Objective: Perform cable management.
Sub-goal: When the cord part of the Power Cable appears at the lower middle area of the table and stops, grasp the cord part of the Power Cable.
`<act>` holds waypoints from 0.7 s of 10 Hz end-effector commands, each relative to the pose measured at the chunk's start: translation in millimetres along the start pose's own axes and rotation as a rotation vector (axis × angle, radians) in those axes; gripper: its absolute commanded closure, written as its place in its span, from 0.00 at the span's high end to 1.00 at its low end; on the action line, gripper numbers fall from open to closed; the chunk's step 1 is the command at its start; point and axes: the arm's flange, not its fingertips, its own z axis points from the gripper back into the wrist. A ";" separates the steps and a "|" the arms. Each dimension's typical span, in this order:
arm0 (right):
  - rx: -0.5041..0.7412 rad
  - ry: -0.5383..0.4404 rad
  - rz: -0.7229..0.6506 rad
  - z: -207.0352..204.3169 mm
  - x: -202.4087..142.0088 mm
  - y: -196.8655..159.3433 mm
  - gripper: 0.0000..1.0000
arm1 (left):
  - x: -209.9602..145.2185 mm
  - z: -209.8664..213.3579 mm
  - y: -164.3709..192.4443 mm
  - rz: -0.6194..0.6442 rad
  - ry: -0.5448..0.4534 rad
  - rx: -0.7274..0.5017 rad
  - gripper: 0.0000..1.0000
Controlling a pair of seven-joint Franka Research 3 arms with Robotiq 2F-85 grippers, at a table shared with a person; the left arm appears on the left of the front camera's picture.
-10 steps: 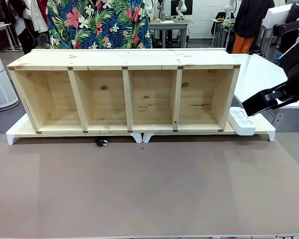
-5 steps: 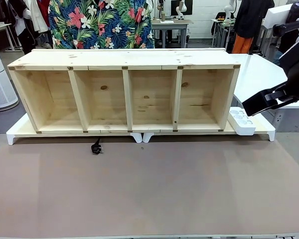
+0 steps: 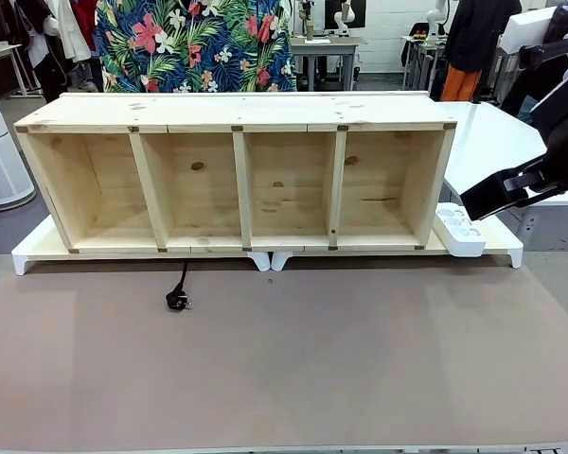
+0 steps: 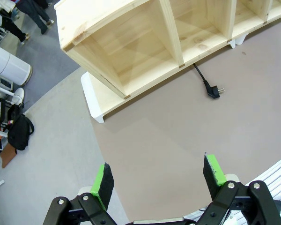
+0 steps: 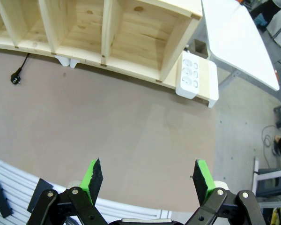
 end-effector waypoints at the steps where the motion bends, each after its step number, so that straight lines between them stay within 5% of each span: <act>1: 0.001 0.000 0.008 0.2 -0.1 0.1 1.00 | -0.1 0.8 1.6 0.006 -0.004 0.002 1.00; 7: 0.001 0.000 0.008 0.2 -0.1 0.1 1.00 | -0.1 0.8 1.6 0.006 -0.004 0.002 1.00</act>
